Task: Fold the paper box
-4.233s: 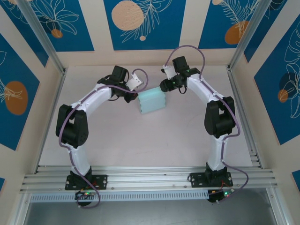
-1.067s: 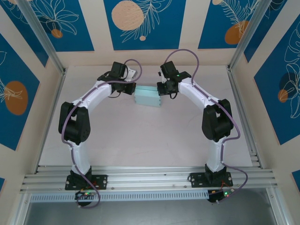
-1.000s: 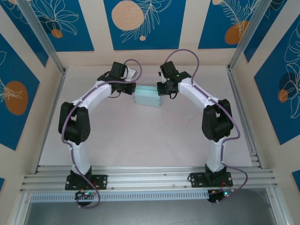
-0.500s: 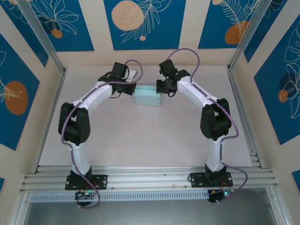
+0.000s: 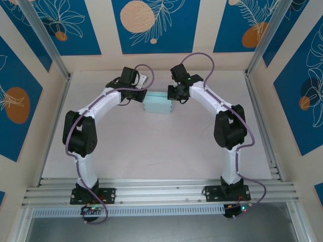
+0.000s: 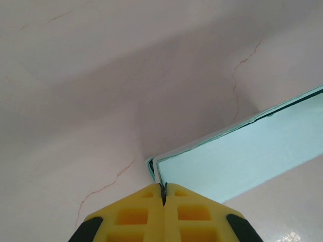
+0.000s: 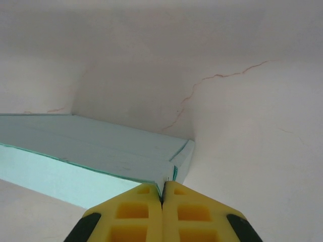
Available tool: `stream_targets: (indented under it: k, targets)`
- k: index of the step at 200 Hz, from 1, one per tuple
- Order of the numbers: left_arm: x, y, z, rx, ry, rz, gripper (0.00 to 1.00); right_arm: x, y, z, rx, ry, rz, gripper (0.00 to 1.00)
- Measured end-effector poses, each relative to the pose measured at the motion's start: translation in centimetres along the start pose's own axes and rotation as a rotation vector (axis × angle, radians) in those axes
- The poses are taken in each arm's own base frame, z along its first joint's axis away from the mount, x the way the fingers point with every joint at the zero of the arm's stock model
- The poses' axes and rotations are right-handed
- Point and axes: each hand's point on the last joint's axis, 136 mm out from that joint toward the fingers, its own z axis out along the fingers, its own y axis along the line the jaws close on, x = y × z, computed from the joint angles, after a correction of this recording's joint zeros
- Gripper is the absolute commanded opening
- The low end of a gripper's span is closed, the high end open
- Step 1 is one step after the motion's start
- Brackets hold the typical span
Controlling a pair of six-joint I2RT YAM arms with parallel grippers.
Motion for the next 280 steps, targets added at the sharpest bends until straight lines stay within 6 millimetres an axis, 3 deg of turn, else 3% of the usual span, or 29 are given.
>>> stream_targets:
  k: [280]
  targets:
    - [1.2, -0.2, -0.4, -0.012, -0.013, -0.012, 0.0, -0.2, 0.8, 0.2, 0.095, -0.047, 0.019, 0.06]
